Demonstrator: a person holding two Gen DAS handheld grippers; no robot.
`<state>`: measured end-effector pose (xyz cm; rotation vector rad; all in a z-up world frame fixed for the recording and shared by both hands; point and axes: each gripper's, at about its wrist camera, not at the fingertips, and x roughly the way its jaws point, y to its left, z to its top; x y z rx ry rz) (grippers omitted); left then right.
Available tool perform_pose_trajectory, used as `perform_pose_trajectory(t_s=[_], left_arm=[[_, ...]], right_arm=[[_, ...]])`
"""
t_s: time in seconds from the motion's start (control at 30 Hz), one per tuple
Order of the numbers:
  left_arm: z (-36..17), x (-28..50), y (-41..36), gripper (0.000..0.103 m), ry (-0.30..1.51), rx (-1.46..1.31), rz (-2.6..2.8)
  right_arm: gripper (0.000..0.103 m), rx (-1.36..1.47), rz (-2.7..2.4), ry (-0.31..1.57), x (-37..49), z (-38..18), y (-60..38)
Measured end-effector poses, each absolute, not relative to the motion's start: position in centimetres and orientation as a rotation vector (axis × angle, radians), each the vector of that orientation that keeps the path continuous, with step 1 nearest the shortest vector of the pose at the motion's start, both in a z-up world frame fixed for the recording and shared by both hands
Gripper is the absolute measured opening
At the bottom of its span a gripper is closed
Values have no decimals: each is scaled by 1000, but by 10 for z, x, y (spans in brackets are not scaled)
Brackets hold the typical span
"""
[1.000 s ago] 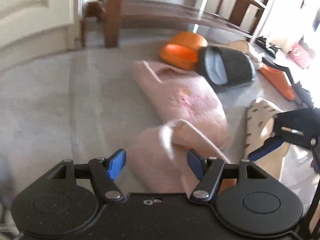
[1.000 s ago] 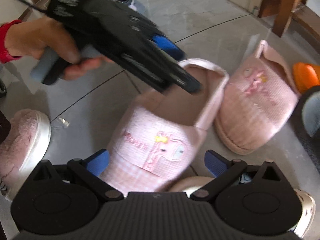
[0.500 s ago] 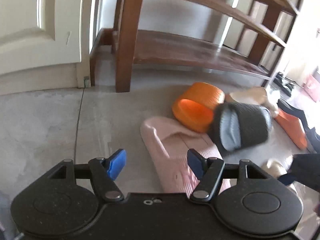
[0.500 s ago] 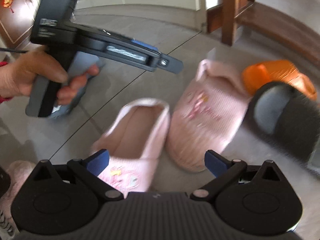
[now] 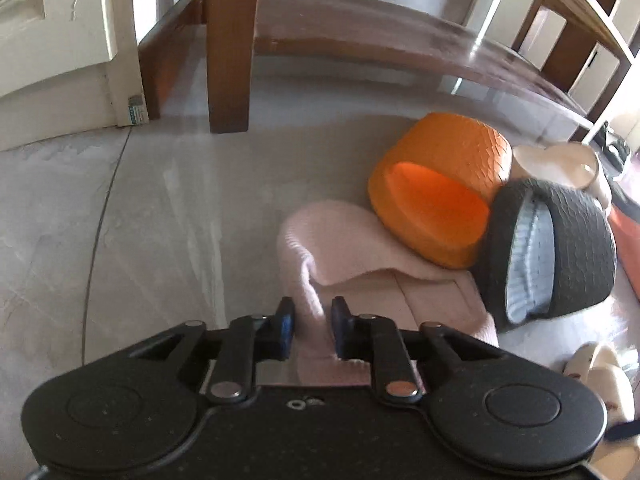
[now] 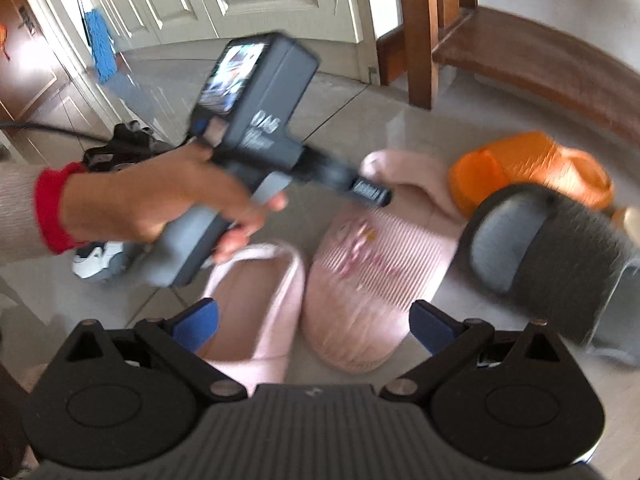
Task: Organize scattered shoes
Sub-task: 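Move the left tool to the pink 'Mom' slipper and grasp its heel, then carry the 'Mom' slipper beside the plain pink slipper and open the left tool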
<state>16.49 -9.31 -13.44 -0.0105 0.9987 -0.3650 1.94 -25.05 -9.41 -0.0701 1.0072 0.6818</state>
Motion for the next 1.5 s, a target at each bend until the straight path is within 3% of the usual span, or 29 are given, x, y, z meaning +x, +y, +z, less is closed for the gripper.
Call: perform_pose_trajectory(t_s=[0.17,0.4,0.83,1.5], left_arm=[[-117,146,-83,4,801,-27,-385],[-91,129,-62,4,679,-114,-389],[-70,141,-16,4,643,-162,-236],[-62,111,74,4,656,93,-27]], right_arm=[[102,-48,650,1003,17,-96,-254],[102,-39,629,956,18,-91,-251],[102,-81,666,942,2,-92,-241],[102,-135,791,955,1,-100,-199]])
